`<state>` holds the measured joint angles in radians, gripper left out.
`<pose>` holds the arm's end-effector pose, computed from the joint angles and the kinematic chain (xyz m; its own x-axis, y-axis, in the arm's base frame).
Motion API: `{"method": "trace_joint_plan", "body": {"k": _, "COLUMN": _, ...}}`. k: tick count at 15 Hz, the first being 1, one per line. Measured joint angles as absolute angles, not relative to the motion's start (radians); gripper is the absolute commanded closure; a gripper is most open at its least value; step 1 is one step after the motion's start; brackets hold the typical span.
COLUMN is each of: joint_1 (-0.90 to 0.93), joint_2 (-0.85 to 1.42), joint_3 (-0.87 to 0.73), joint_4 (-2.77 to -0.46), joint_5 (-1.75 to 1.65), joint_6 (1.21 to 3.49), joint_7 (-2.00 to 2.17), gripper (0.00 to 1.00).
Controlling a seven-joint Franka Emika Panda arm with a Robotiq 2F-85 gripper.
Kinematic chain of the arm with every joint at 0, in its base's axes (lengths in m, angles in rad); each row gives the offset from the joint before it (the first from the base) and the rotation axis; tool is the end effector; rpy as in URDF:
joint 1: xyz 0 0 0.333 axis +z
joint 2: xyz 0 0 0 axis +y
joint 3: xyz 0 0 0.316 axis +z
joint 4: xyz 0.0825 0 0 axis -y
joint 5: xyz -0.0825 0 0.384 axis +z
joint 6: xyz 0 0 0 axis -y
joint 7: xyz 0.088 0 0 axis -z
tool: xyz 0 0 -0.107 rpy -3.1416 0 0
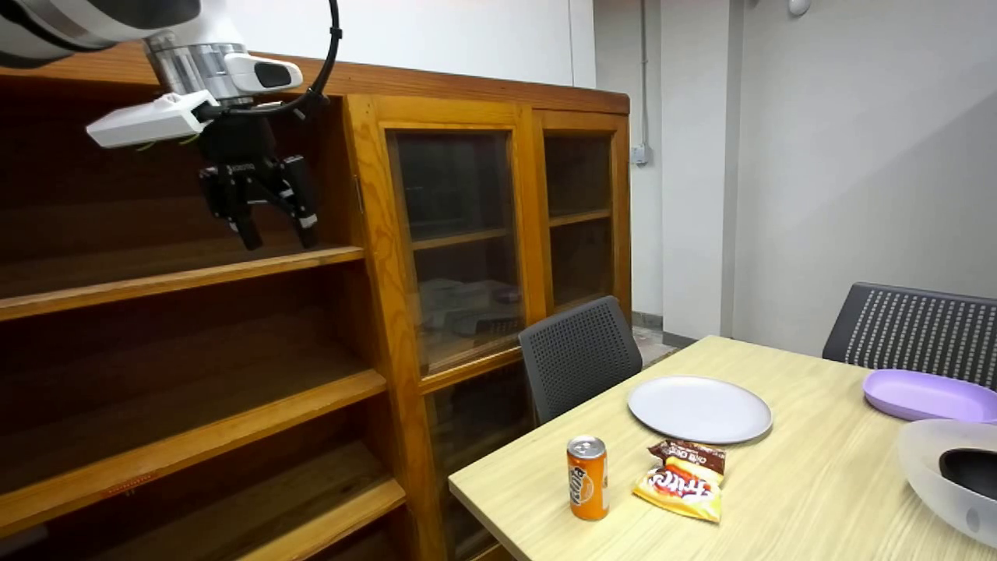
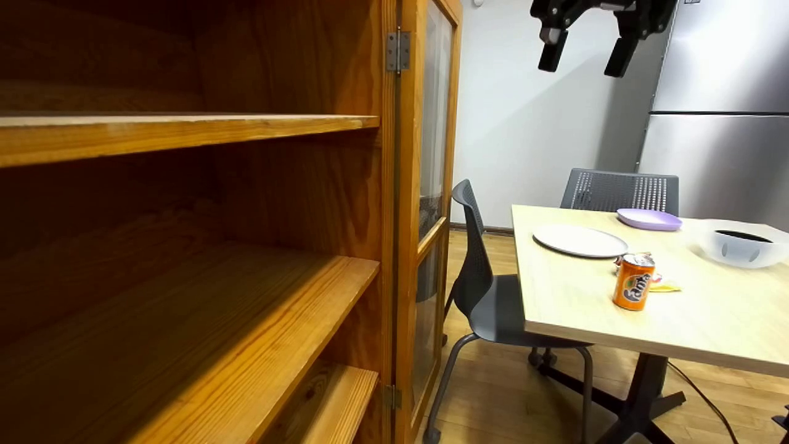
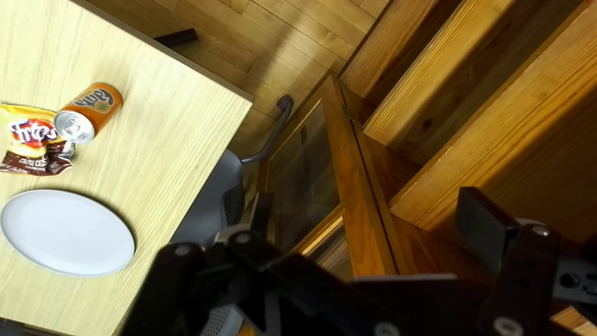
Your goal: Put the orange can on the second shelf from the top
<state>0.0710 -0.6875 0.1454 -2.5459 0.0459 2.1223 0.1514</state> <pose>0.3590 0.0861 0.5166 0.9651 0.0256 0.2607 0.0241 -0.9997 0.0089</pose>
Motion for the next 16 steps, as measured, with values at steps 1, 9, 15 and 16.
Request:
{"method": "trace_joint_plan", "body": {"k": 1, "joint_1": 0.071, "joint_2": -0.688, "joint_3": 0.145, "joint_4": -2.546, "joint_5": 0.046, "joint_6": 2.122, "joint_7": 0.151, "gripper": 0.0}}
{"method": "trace_joint_plan", "body": {"k": 9, "joint_1": 0.063, "joint_2": -0.684, "joint_3": 0.145, "joint_4": -2.548, "joint_5": 0.032, "joint_6": 2.129, "joint_7": 0.156, "gripper": 0.0}}
{"method": "trace_joint_plan", "body": {"k": 15, "joint_1": 0.025, "joint_2": -0.684, "joint_3": 0.138, "joint_4": -2.584, "joint_5": 0.019, "joint_6": 2.205, "joint_7": 0.186, "gripper": 0.0}}
{"method": "trace_joint_plan", "body": {"k": 16, "joint_1": 0.02, "joint_2": -0.684, "joint_3": 0.133, "joint_4": -2.593, "joint_5": 0.017, "joint_6": 2.217, "joint_7": 0.186, "gripper": 0.0}}
